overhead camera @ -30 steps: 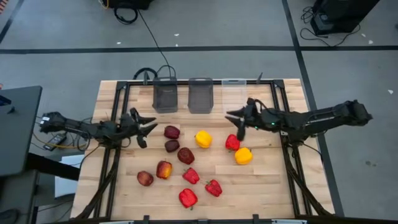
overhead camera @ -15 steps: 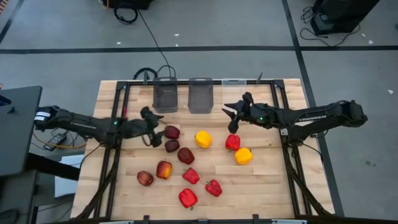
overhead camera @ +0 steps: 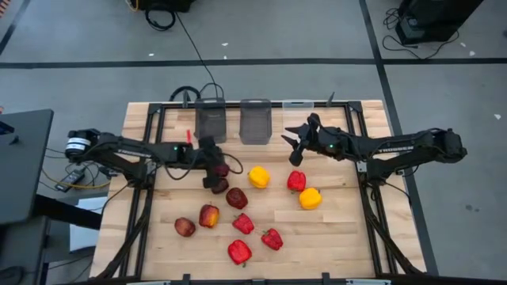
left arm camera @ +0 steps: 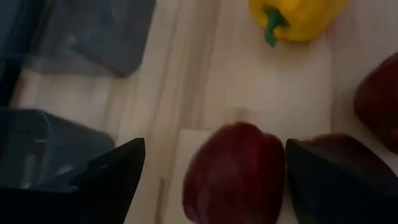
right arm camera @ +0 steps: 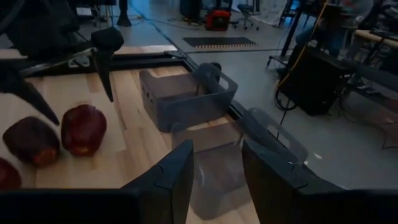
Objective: Sort produce into baskets
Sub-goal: Put the yellow bell pepper into the transparent bin
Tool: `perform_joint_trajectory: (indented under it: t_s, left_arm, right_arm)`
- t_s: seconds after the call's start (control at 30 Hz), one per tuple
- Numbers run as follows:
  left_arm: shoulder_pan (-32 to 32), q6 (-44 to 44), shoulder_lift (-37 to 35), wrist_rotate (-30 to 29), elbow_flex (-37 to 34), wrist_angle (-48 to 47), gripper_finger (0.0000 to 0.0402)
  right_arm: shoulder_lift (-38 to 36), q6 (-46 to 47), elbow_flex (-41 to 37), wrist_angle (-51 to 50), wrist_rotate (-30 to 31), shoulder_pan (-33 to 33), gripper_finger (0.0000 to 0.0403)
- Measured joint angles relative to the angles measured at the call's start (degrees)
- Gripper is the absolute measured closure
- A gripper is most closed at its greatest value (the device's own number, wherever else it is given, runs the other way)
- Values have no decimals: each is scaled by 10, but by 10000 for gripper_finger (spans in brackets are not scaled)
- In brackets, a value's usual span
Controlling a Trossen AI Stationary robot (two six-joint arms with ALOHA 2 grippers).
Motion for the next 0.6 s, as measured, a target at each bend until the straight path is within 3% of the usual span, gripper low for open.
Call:
perform_joint_trajectory:
  t_s: [0.17, 0.27, 0.33, 0.47, 0.6]
  left_arm:
    - [5, 36, 1, -2, 14, 40, 9]
    - [9, 73, -3, -13, 27, 54, 9]
    - [19, 89, -3, -14, 45, 58, 9]
    - [45, 111, -3, -14, 117, -7, 9]
    - [81, 93, -2, 0, 196, -50, 9]
  right_arm:
    - [5, -66, 3, -47, 25, 9, 252]
    - [12, -60, 47, -198, 109, 9, 251]
    - [13, -12, 96, -308, 116, 0, 248]
    - [24, 86, 197, -435, 20, -27, 232]
    - [38, 112, 233, -431, -120, -57, 198]
